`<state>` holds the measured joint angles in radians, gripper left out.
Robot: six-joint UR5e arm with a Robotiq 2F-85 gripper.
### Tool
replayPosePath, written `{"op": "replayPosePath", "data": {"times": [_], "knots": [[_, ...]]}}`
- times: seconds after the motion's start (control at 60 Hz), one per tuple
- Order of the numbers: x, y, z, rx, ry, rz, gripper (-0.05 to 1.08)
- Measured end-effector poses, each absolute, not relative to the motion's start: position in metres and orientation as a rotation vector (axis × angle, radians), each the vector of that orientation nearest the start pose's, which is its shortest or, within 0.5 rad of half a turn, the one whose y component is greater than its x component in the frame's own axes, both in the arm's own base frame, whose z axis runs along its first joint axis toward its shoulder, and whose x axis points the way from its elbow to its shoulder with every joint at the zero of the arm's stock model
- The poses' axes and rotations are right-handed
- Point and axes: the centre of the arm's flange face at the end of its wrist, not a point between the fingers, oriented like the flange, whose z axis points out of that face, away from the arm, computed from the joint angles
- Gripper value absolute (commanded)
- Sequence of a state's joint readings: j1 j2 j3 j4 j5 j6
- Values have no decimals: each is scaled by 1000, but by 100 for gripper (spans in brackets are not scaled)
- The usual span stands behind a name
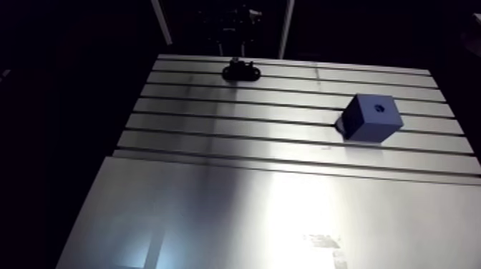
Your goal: Pick up the M10 bolt and insert it into the hex recess until seated.
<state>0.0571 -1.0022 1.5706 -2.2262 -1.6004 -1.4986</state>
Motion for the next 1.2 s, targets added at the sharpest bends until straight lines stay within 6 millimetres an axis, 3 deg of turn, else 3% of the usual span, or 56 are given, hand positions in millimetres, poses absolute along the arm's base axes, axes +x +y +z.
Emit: {"op": "replayPosePath", "data": {"times": [1.2], "knots": [[-655,-166,208,59,3205,49,44]]}}
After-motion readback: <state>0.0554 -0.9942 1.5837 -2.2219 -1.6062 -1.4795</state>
